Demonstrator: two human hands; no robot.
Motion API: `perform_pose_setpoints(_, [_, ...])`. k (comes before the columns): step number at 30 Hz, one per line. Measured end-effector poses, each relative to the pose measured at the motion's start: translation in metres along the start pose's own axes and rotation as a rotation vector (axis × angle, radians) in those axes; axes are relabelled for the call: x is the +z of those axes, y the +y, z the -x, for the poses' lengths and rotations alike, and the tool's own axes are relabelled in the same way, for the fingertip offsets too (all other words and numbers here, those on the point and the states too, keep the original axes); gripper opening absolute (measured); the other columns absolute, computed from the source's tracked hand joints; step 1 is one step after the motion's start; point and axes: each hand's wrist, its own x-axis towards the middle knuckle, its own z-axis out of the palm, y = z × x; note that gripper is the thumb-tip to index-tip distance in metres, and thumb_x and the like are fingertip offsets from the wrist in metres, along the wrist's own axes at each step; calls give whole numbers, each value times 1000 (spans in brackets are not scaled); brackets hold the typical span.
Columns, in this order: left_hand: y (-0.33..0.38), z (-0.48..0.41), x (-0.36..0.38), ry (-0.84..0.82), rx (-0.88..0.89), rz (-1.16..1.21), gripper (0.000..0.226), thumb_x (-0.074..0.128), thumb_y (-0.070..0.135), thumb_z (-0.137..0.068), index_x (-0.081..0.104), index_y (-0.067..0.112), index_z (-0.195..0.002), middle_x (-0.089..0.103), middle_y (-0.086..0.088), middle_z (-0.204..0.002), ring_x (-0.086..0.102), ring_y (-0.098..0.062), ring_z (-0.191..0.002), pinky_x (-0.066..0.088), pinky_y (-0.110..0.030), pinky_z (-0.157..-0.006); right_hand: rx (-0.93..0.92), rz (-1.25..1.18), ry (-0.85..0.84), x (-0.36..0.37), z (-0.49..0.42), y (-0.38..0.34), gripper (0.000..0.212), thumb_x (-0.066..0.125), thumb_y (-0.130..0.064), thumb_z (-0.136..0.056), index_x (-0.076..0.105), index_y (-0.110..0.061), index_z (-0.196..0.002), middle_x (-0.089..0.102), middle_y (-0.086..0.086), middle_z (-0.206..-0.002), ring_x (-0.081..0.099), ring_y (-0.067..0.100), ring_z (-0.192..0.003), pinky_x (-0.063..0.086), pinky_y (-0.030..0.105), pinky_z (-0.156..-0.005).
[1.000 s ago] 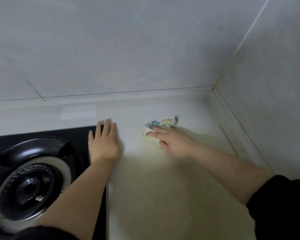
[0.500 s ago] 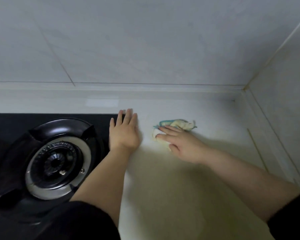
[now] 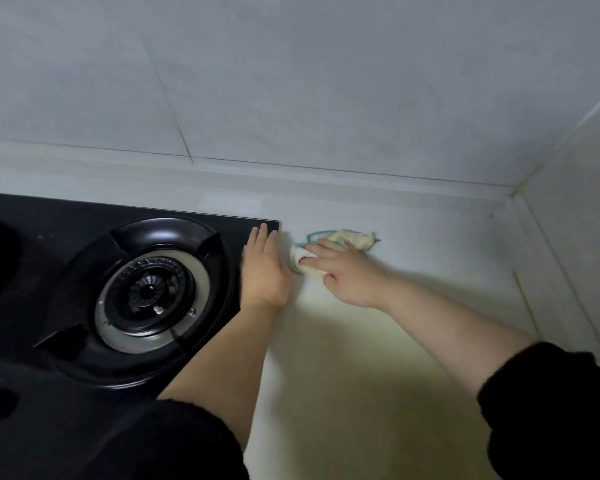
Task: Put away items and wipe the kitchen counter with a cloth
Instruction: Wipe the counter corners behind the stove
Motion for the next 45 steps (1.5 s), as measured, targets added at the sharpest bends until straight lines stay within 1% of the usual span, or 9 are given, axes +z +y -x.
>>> perform_pose_setpoints(2, [2,15,-2,-46,26,-33,58,40,0,-89,29,3,-146,15,-12,-158,5,-24,-147,6,-39,-119,-71,16,-46,0,36,4,57,43,-10,-91,38,-32,-143,14,-9,-158,6,16,-147,8,48,-115])
perform_pose_setpoints(5, [3,32,-7,-112,28,-95,66,33,-2,-87,16,6,-151,4,-7,-160,-5,-18,-147,-1,-35,-119,8,105,-120,-11,48,19,53,39,-23,-97,28,-44,-144,3,-18,-158,1,7,-146,7,51,-112])
perform_pose_setpoints(12, [-9,84,-20,-204,30,-222,66,29,4,-91,1,4,-151,-7,-7,-160,-14,-17,-146,-13,-22,-112,311,17,36,-8,-46,-13,52,33,-23,-96,29,-35,-146,6,-12,-159,4,15,-146,4,61,-112])
perform_pose_setpoints(20, [-23,152,-46,-309,144,-397,63,25,15,-95,-2,1,-150,-9,-14,-159,-13,-24,-146,-7,-32,-119,-17,39,-25,33,42,-79,59,40,-11,-92,31,-33,-146,7,-11,-159,1,13,-147,1,51,-117])
perform_pose_setpoints(23, [-31,175,-57,-320,207,-374,70,-1,33,-87,-1,4,-151,-7,-11,-159,-13,-21,-146,-11,-30,-117,-98,116,-76,29,56,-70,56,38,-18,-93,31,-39,-144,8,-14,-159,4,8,-146,0,47,-114])
perform_pose_setpoints(30, [-60,209,-80,-344,259,-429,82,-13,46,-79,1,10,-152,-10,0,-159,-25,-8,-136,-15,-29,-114,301,10,76,42,11,-110,53,39,-18,-95,32,-26,-147,9,-7,-160,6,17,-147,6,54,-114])
perform_pose_setpoints(36, [-62,213,-82,-335,245,-489,74,-10,42,-84,-2,11,-151,-8,-2,-160,-15,-16,-146,-10,-32,-117,44,-71,12,59,89,-136,60,44,-2,-88,43,-27,-142,14,-8,-158,4,12,-147,-4,43,-117])
perform_pose_setpoints(40, [-64,213,-82,-329,257,-513,62,3,38,-96,-7,11,-151,-13,-3,-159,-18,-16,-145,-10,-34,-117,-137,10,-119,52,112,-124,57,44,-5,-88,45,-32,-139,13,-12,-158,3,8,-146,-1,46,-118])
perform_pose_setpoints(45, [-67,213,-80,-322,271,-545,61,4,37,-96,-10,12,-150,-16,-2,-158,-19,-16,-145,-8,-36,-118,209,109,21,37,52,-107,48,39,-23,-95,36,-38,-141,10,-11,-159,6,14,-146,1,61,-111])
